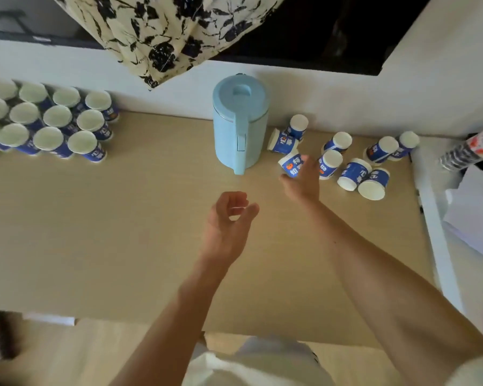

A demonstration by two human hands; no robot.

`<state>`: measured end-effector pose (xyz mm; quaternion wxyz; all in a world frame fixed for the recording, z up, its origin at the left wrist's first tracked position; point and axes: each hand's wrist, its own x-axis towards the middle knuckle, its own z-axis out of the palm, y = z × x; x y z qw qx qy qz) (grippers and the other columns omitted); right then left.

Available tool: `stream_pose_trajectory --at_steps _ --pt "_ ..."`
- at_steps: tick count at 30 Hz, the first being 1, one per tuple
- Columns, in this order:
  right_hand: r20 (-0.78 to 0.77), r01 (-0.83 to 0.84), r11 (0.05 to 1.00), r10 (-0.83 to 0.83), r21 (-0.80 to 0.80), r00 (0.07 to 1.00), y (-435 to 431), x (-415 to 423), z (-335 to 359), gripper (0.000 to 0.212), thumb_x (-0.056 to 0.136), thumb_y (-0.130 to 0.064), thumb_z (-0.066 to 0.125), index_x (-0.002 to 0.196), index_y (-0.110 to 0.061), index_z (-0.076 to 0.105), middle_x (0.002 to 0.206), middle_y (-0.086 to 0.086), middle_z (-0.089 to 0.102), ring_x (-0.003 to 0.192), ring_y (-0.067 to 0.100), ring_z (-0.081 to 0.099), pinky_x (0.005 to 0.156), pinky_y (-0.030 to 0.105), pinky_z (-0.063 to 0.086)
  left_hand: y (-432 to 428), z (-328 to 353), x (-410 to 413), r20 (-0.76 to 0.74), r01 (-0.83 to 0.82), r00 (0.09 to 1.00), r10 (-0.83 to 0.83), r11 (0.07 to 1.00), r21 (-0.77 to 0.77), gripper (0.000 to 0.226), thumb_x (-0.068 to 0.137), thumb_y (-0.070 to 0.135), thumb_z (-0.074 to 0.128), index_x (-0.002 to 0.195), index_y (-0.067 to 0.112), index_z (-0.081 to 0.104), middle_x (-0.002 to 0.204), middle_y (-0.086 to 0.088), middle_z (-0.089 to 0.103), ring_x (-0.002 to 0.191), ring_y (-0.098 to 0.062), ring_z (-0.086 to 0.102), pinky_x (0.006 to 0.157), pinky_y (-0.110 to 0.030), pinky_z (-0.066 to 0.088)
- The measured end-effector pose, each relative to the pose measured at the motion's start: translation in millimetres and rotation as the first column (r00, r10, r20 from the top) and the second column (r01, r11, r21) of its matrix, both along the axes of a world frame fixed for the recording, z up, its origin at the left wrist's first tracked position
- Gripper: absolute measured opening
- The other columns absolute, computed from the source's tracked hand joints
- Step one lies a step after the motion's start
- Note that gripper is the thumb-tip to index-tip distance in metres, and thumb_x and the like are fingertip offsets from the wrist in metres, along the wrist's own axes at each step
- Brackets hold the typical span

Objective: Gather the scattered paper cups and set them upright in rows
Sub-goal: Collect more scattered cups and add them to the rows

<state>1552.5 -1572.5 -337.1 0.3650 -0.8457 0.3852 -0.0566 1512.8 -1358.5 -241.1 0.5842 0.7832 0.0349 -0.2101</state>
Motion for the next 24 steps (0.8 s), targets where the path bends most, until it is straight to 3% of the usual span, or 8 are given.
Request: stream_pose_trajectory --at_steps 3,5,8,13,17,20,24 --pt "-0.082 -0.110 0.989 0.102 -0.102 0.991 -23.7 18.8 -23.7 0.073 0.082 -0.018 0.075 0.144 -0.004 0.039 0.142 0.015 0.046 0.133 0.031 0.044 0.110 0.041 0.040 -9.5 -2.3 -2.4 0.008 -0.033 0.999 0.033 0.999 0.036 0.018 0.089 0.026 0.073 0.106 0.025 0.066 0.101 0.012 0.069 0.077 0.016 0.061 0.063 -0.003 0.044" --pt "-0.119 -0.158 0.976 0.141 -0.151 0.983 -35.4 30.6 -39.0 0.073 0.081 -0.021 0.076 0.142 -0.004 0.040 0.140 0.016 0.048 0.133 0.032 0.044 0.110 0.041 0.039 -11.1 -5.1 -6.0 0.011 -0.064 0.998 0.064 0.996 0.060 0.016 0.088 0.030 0.073 0.102 0.029 0.066 0.100 0.014 0.069 0.078 0.017 0.061 0.065 -0.012 0.045" --pt "-0.130 -0.132 0.983 0.115 -0.128 0.985 -46.0 43.5 -57.5 0.075 0.082 -0.024 0.078 0.143 -0.005 0.038 0.142 0.016 0.047 0.135 0.034 0.044 0.110 0.044 0.041 -10.9 -10.3 -12.3 0.006 -0.105 0.994 0.105 0.989 0.102 0.016 0.089 0.031 0.073 0.104 0.028 0.066 0.098 0.015 0.069 0.078 0.017 0.061 0.069 -0.019 0.044" --pt "-0.048 -0.137 0.986 0.133 -0.092 0.990 -55.8 40.8 -75.7 0.076 0.086 -0.021 0.075 0.150 -0.009 0.035 0.146 0.013 0.050 0.134 0.032 0.050 0.108 0.046 0.045 -18.8 -18.8 -22.4 -0.025 -0.124 0.991 0.130 0.979 0.165 0.016 0.090 0.032 0.071 0.105 0.031 0.066 0.100 0.018 0.069 0.080 0.016 0.062 0.070 -0.019 0.045" --pt "0.112 -0.123 0.979 0.105 0.165 0.988 -59.3 25.4 -66.7 0.082 0.080 -0.018 0.081 0.148 -0.011 0.035 0.135 0.009 0.056 0.119 0.027 0.062 0.099 0.040 0.053 -35.9 -25.0 -18.1 -0.068 -0.114 0.990 0.124 0.983 0.142 0.018 0.090 0.031 0.072 0.106 0.029 0.066 0.101 0.014 0.070 0.087 0.004 0.065 0.080 -0.028 0.052" --pt "0.271 -0.235 0.879 0.127 0.415 0.954 -50.7 5.9 -40.6 0.090 0.071 -0.024 0.086 0.144 -0.021 0.035 0.116 -0.001 0.062 0.097 0.013 0.068 0.085 0.034 0.059 -50.7 -28.7 -9.3 -0.113 -0.125 0.984 0.138 0.986 0.114 0.028 0.089 0.031 0.073 0.115 0.024 0.064 0.106 0.010 0.069 0.094 -0.007 0.065 0.084 -0.030 0.052" --pt "0.459 -0.465 0.724 0.229 0.509 0.859 -34.5 -27.1 -5.3 0.097 0.063 -0.036 0.090 0.144 -0.034 0.037 0.115 -0.007 0.064 0.101 0.008 0.069 0.078 0.026 0.058 -72.1 -25.8 3.1 -0.206 -0.120 0.970 0.131 0.991 0.066 0.075 0.068 0.056 0.079 0.130 0.021 0.055 0.122 0.006 0.066 0.104 -0.007 0.064 0.094 -0.034 0.052"
